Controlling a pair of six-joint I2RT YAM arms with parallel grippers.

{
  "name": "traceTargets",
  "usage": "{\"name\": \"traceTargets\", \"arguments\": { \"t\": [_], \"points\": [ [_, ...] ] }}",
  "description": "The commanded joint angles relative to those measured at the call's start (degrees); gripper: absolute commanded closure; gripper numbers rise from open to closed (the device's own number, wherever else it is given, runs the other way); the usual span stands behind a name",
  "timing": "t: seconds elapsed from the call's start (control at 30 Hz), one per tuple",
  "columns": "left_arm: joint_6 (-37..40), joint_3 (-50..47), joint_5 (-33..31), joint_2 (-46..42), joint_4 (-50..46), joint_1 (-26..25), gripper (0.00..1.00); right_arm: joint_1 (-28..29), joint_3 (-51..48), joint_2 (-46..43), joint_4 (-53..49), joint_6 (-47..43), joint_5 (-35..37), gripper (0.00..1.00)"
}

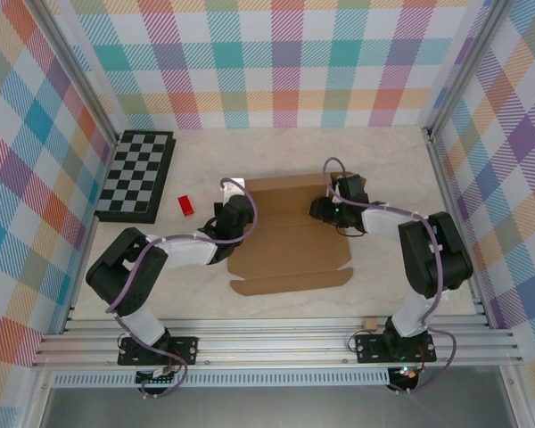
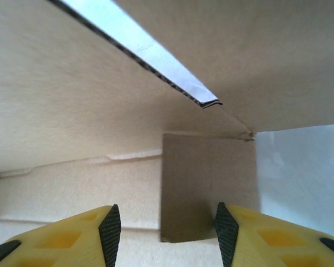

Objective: Fold the paper box

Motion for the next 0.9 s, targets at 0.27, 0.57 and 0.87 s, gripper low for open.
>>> {"name": "traceTargets", "arguments": {
  "t": [0.27,0.57,0.87],
  "points": [
    [-0.3,-0.9,1.3,1.2,-4.6,0.2,0.99,-3.5,0.0,-17.6,-16.2,-11.7,0.8,0.44],
    [2.1,-2.4,2.3,0.5,-2.1,0.3,1.0,-19.6,8.7,-25.2,-19.8,-28.9,15.9,0.42],
    [2.2,-2.7,3.8,0.1,-0.9,0.3,1.0,-26.0,13.8,-7.3,-10.6,-49.9,5.2,0.41]
  ]
}}
